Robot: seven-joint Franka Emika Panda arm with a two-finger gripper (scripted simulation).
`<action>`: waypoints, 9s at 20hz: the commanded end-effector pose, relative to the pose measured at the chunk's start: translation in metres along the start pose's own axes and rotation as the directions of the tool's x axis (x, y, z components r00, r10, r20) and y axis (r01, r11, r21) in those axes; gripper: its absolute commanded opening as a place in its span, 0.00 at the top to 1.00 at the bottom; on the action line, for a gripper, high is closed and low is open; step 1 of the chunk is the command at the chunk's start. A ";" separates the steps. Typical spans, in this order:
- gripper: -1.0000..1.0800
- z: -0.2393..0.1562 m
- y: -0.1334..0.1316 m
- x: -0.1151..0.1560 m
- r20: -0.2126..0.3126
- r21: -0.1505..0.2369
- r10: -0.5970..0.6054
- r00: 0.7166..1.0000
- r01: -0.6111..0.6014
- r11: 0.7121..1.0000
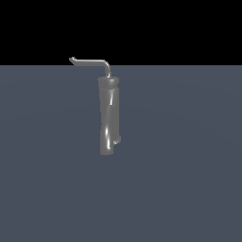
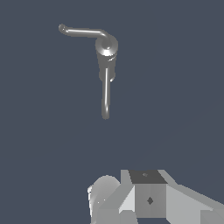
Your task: Turn on the faucet by rotating a designated handle.
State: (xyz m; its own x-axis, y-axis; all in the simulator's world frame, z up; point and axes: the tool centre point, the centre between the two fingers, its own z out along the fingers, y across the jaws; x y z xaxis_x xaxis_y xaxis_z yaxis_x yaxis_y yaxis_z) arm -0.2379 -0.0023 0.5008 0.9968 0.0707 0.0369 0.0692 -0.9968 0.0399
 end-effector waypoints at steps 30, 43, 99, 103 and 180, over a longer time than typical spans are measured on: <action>1.00 0.025 -0.020 0.090 0.031 0.046 0.404 0.914 -0.405 0.913; 1.00 0.056 -0.039 0.149 0.063 0.044 0.653 0.755 -0.655 0.754; 1.00 0.207 -0.124 0.279 0.039 -0.038 0.999 -0.020 -0.999 -0.019; 1.00 0.206 -0.125 0.268 0.039 -0.038 0.999 -0.020 -0.999 -0.019; 1.00 0.210 0.042 0.192 0.039 -0.037 0.999 -0.012 -0.999 -0.011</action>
State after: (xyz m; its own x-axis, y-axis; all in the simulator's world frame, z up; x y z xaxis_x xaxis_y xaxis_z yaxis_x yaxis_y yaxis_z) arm -0.0412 -0.0087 0.2999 0.1031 -0.9947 -0.0035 -0.9947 -0.1031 0.0050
